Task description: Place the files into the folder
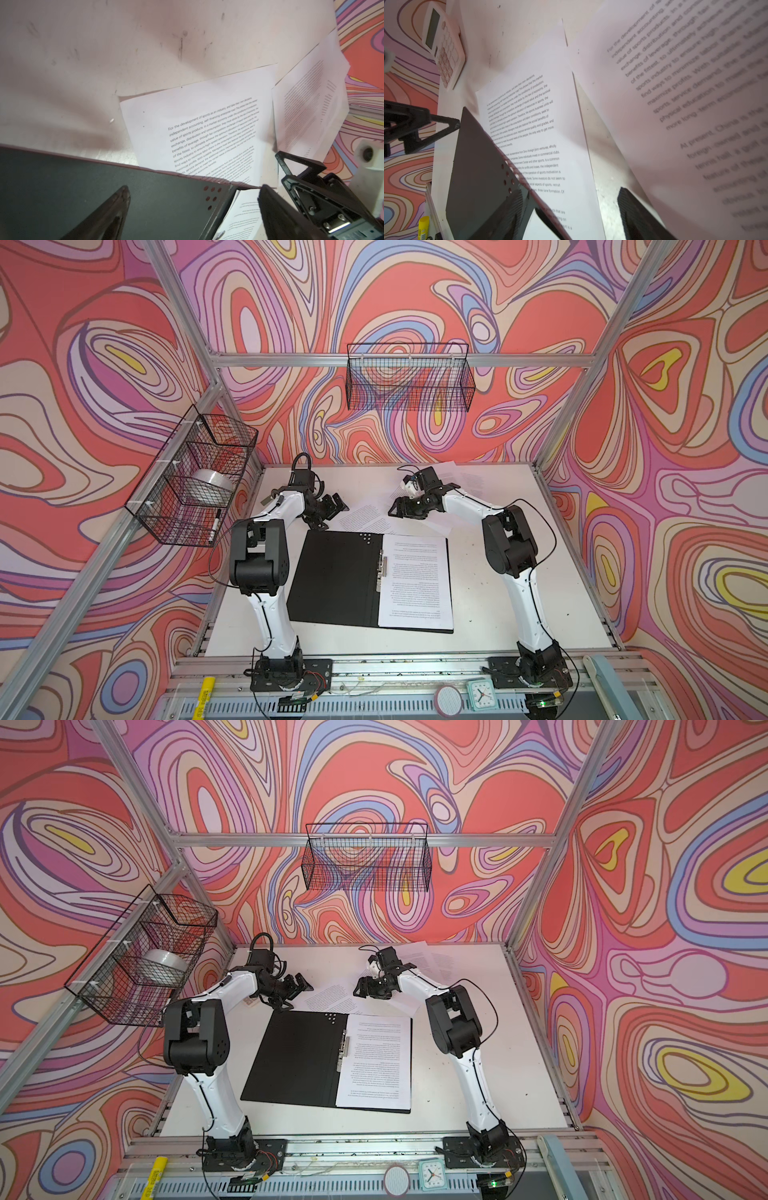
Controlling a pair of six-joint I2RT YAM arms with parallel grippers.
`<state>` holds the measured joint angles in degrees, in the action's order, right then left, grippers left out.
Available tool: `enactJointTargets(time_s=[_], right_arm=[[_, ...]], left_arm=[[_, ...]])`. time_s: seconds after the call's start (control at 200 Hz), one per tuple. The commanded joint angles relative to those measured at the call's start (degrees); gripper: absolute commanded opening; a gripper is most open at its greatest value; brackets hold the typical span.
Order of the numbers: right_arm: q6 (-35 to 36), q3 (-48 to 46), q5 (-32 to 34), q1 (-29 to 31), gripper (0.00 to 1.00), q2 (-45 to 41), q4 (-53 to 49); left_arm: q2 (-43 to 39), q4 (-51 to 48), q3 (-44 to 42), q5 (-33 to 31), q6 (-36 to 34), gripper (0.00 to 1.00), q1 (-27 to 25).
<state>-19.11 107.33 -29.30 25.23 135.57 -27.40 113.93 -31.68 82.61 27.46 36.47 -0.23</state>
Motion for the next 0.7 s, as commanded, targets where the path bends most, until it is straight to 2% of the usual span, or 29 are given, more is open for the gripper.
enactJointTargets(time_s=[0.0, 0.145, 0.315, 0.696], right_arm=[[0.86, 1.54, -0.92, 0.68, 0.76, 2.77, -1.15], [0.93, 2.52, -0.57, 0.71, 0.77, 4.26, -0.71], [0.84, 5.12, -1.27, 0.88, 0.78, 7.23, -1.84], [-0.21, 11.94, -7.38, 1.21, 0.80, 12.98, -4.52]], left_arm=[[1.32, -0.74, 0.25, 1.20, -1.25, 0.97, 0.06], [3.61, -1.62, 1.06, 0.85, -2.09, 0.97, 0.06], [6.62, -1.07, 3.15, 3.49, -0.97, 0.99, -0.03], [10.47, -1.57, 6.60, 4.45, -0.76, 1.00, -2.51]])
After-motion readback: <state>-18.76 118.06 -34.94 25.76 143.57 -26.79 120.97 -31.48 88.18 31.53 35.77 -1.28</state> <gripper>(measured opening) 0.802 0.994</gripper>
